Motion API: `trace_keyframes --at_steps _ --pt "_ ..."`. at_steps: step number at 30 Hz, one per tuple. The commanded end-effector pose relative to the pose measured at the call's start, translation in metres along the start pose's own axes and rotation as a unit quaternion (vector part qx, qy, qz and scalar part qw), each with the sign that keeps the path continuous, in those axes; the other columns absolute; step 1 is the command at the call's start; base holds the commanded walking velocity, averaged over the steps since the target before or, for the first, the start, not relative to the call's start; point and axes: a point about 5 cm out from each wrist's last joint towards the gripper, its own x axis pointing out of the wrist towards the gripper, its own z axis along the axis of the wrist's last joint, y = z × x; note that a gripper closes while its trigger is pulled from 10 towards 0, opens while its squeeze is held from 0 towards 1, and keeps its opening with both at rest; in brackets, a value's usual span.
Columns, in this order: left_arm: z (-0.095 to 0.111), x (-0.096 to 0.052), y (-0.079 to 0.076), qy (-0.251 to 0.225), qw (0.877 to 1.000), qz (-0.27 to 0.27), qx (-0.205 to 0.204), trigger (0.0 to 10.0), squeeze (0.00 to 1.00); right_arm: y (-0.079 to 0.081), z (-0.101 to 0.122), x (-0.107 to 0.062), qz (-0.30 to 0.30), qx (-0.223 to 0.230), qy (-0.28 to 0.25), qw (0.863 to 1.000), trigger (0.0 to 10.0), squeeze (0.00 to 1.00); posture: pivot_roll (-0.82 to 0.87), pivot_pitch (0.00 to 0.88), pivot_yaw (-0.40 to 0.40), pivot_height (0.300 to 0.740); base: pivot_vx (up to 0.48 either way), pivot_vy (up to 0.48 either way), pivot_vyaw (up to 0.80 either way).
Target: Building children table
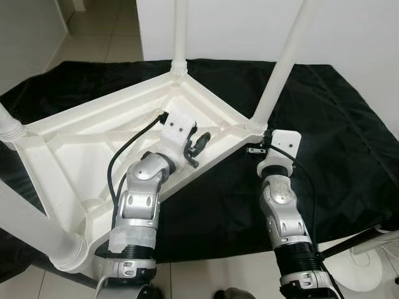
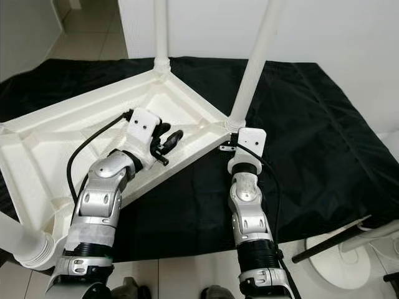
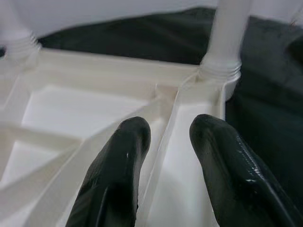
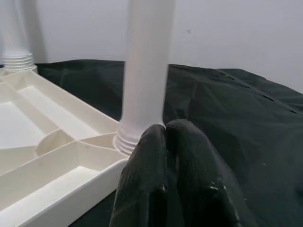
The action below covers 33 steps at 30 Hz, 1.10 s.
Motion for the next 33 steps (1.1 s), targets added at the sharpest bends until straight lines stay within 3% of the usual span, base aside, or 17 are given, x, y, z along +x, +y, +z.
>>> trace_keyframes --at_steps 1,2,4,5,10,12,15,21,22,24,25,27,28,29,30,31,33 --pt "0.009 0.014 -0.006 -0.015 0.974 0.202 -0.100 10.0 0.00 0.003 0.000 -0.001 0.000 0.004 -0.001 1.000 10.0 0.00 -0.09 0.018 -0.004 0.740 0.000 0.000 0.00" --pt "0.006 0.013 0.002 -0.006 0.961 0.248 -0.120 10.0 0.00 0.004 0.000 -0.001 0.001 0.004 -0.001 1.000 10.0 0.00 -0.09 0.020 -0.007 0.740 0.000 0.000 0.00" --pt "0.006 0.013 0.002 -0.006 0.961 0.248 -0.120 10.0 0.00 0.004 0.000 -0.001 0.001 0.004 -0.001 1.000 10.0 0.00 -0.09 0.020 -0.007 0.740 0.000 0.000 0.00" --pt "0.003 0.008 0.009 0.005 0.946 0.293 -0.136 10.0 0.00 0.005 0.000 -0.001 0.004 0.005 0.000 1.000 10.0 0.00 -0.09 0.021 -0.011 0.740 0.000 0.000 0.00" --pt "0.000 0.003 0.013 0.013 0.937 0.321 -0.136 10.0 0.00 0.004 -0.001 -0.002 0.006 0.004 0.001 1.000 10.0 0.00 -0.08 0.025 -0.014 0.740 0.000 0.000 0.00" --pt "-0.006 0.000 0.016 0.025 0.927 0.337 -0.165 10.0 0.00 0.004 -0.001 -0.002 0.006 0.004 0.002 1.000 10.0 0.00 -0.08 0.025 -0.014 0.740 0.000 0.000 0.00" --pt "-0.008 -0.001 0.020 0.032 0.919 0.347 -0.182 10.0 0.00 0.004 -0.001 -0.002 0.007 0.004 0.001 1.000 10.0 0.00 -0.08 0.030 -0.014 0.740 0.000 0.000 0.00" --pt "-0.005 0.000 0.020 0.022 0.924 0.335 -0.184 10.0 0.00 0.004 -0.001 -0.003 0.007 0.004 0.001 1.000 10.0 0.00 -0.08 0.030 -0.015 0.740 0.000 0.000 0.00" --pt "-0.001 0.002 0.013 -0.001 0.943 0.278 -0.184 10.0 0.00 0.003 -0.001 -0.003 0.006 0.003 0.002 1.000 10.0 0.00 -0.09 0.031 -0.013 0.740 0.000 0.000 0.00" --pt "-0.001 0.002 0.013 -0.001 0.943 0.278 -0.184 10.0 0.00 0.003 -0.001 -0.003 0.006 0.003 0.002 1.000 10.0 0.00 -0.09 0.031 -0.013 0.740 0.000 0.000 0.00" --pt "0.006 0.000 0.002 -0.036 0.969 0.188 -0.154 10.0 0.00 0.000 -0.002 -0.005 0.006 -0.001 0.003 1.000 10.0 0.00 -0.09 0.031 -0.012 0.740 0.000 0.000 0.00" --pt "0.006 0.000 0.002 -0.036 0.969 0.188 -0.154 10.0 0.00 0.000 -0.002 -0.005 0.006 -0.001 0.003 1.000 10.0 0.00 -0.09 0.031 -0.012 0.740 0.000 0.000 0.00" --pt "0.008 -0.006 -0.010 -0.062 0.989 0.078 -0.113 10.0 0.00 -0.004 -0.004 -0.005 0.006 -0.005 0.003 1.000 10.0 0.00 -0.09 0.032 -0.012 0.740 0.000 0.000 0.00" --pt "0.005 -0.016 -0.019 -0.067 0.995 -0.015 -0.067 10.0 0.00 -0.008 -0.005 -0.006 0.007 -0.010 0.005 1.000 10.0 0.00 -0.09 0.032 -0.012 0.740 0.000 0.000 0.00" --pt "0.005 -0.016 -0.019 -0.067 0.995 -0.015 -0.067 10.0 0.00 -0.008 -0.005 -0.006 0.007 -0.010 0.005 1.000 10.0 0.00 -0.09 0.032 -0.012 0.740 0.000 0.000 0.00" --pt "-0.001 -0.028 -0.023 -0.060 0.994 -0.086 -0.031 10.0 0.00 -0.010 -0.006 -0.006 0.008 -0.014 0.006 1.000 10.0 0.00 -0.09 0.033 -0.012 0.740 0.000 0.000 0.00" --pt "-0.008 -0.037 -0.023 -0.039 0.991 -0.129 -0.018 10.0 0.00 -0.011 -0.006 -0.006 0.009 -0.017 0.007 1.000 10.0 0.00 -0.09 0.033 -0.012 0.740 0.000 0.000 0.00"
